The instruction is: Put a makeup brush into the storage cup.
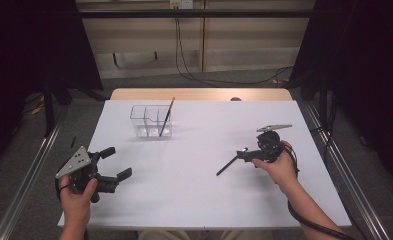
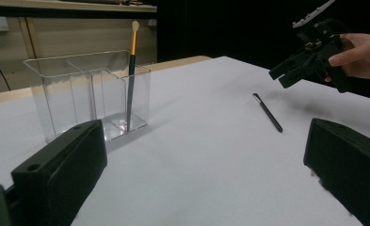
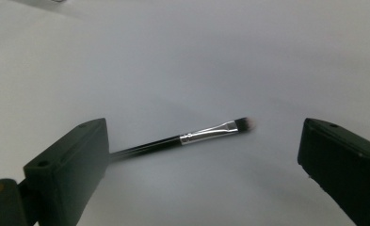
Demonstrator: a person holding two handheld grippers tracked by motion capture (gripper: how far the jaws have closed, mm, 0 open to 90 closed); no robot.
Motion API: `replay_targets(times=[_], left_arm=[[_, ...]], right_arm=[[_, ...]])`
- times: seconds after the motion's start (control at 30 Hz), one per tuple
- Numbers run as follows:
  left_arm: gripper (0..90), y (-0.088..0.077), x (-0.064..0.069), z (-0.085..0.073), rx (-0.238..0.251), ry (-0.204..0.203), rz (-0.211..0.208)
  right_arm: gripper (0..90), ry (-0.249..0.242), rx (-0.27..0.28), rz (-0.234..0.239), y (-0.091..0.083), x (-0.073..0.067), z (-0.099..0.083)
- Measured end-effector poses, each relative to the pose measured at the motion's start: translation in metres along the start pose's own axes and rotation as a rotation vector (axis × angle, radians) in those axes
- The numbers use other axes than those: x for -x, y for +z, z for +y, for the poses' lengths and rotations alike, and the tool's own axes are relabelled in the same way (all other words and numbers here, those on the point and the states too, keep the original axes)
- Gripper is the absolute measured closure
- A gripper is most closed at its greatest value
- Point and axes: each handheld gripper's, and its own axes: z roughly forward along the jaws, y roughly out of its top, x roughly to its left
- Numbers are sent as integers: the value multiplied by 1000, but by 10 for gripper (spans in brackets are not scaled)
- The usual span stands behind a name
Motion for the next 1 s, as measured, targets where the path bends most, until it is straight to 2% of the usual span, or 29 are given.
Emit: replay_targets(times=[0.3,0.5,0.67,0.8,1.0], left_arm=[[0,0,0,0,-2,-3,3],[1,1,0,0,0,-4,0],[1,3,-1,-1,-12,-3,-4],[1,3,-1,-2,-12,-4,-6],[1,4,-1,-2,-8,-7,-7]], right_arm=[[40,63,-85,-61,10,0,4],[60,38,-119,-96,17,-6,7],[65,47,-141,-111,20,-9,10],[67,30,-161,-119,25,-12,10],[76,36,-173,-120,31,-13,11]])
